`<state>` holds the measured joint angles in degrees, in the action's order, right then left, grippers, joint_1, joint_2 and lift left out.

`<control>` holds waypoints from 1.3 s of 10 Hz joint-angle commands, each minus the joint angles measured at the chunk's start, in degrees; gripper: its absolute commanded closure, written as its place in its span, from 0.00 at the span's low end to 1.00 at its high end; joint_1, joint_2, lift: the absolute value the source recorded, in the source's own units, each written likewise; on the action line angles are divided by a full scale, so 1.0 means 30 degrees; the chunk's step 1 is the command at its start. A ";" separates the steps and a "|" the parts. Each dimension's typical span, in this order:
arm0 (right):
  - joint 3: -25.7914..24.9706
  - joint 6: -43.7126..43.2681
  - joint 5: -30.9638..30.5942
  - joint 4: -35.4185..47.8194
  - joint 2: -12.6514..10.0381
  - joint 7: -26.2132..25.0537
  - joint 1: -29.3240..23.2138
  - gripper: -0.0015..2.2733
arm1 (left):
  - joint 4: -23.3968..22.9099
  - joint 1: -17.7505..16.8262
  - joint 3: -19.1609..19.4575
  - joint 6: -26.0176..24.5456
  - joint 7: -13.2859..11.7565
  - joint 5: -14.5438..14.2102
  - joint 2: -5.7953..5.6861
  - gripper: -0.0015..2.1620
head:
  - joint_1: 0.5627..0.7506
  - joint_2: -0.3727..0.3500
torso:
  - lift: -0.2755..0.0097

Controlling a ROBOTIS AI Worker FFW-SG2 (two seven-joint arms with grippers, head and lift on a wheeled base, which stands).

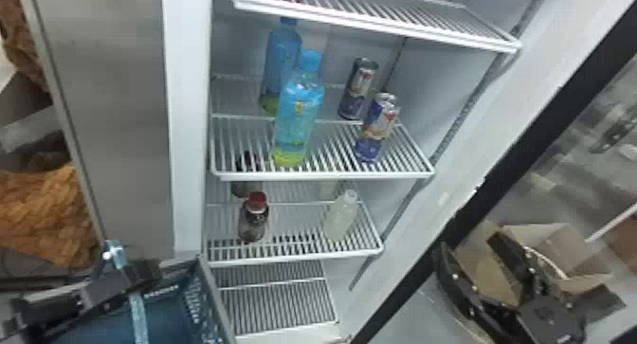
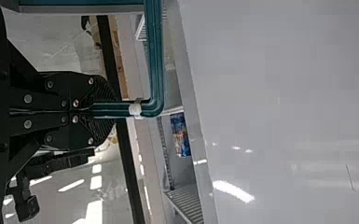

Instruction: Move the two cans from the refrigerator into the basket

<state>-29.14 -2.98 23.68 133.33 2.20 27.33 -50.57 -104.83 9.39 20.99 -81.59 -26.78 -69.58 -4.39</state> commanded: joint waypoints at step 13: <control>0.1714 0.0711 -0.1608 -0.2469 0.0645 -0.1346 0.4953 0.05 | 0.0000 -0.0552 -0.0561 0.0431 0.0168 -0.1030 0.0087 0.55 | 0.70 0.03 | 0.84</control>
<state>-24.20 -1.01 19.02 126.32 4.04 23.33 -36.23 -104.83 7.72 19.31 -80.29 -26.21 -72.67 -4.13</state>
